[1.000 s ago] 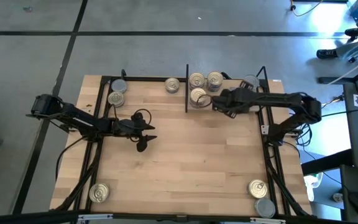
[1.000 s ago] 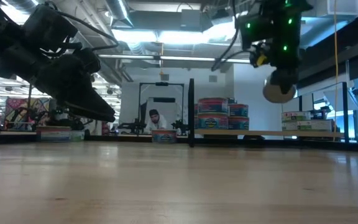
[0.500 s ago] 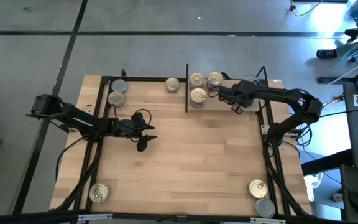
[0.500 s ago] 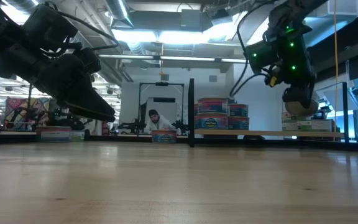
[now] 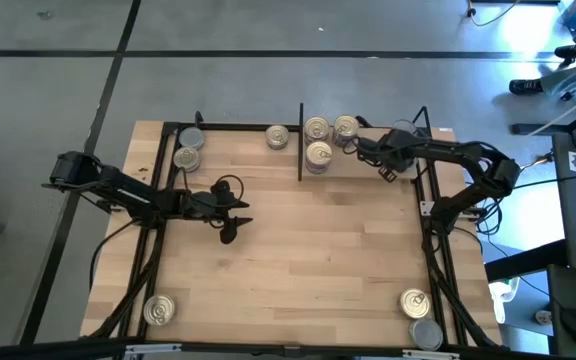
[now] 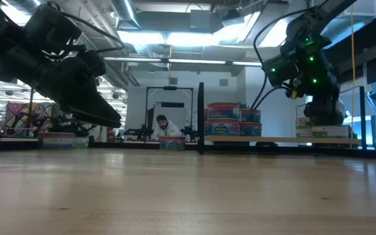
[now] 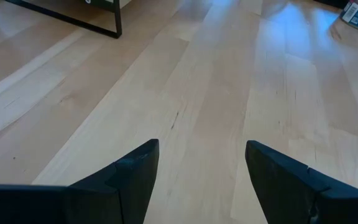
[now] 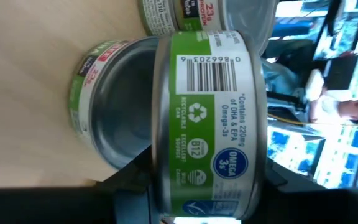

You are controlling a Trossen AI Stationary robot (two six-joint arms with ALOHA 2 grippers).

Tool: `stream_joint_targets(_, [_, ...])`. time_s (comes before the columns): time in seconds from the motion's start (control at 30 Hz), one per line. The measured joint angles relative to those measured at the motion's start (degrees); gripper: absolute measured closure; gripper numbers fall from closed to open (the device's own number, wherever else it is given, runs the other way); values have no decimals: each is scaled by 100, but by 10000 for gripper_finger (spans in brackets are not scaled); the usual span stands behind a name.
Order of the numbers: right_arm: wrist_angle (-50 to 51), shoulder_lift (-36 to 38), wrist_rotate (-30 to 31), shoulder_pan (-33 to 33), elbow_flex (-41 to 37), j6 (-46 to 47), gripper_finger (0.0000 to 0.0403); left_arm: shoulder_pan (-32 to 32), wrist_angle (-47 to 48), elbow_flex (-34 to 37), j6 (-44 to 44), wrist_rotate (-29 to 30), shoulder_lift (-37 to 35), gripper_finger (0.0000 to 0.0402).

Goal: Stack canned seafood by type on shelf
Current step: Stack the green tuna can on top of the green tuna can

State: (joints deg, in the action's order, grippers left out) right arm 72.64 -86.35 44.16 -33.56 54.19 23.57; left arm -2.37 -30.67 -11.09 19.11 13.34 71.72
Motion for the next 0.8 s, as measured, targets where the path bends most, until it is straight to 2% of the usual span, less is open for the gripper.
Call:
stream_joint_targets(0.3, [-258, 0, 287, 3, -219, -63, 260, 0, -3, 0, 6, 0, 0, 163])
stream_joint_targets(0.57, [-219, 0, 22, 15, -233, -24, 156, 0, -3, 0, 30, -2, 0, 163])
stream_joint_targets(0.8, [-205, 0, -188, 15, -233, -145, 137, 0, -3, 0, 33, -2, 0, 163])
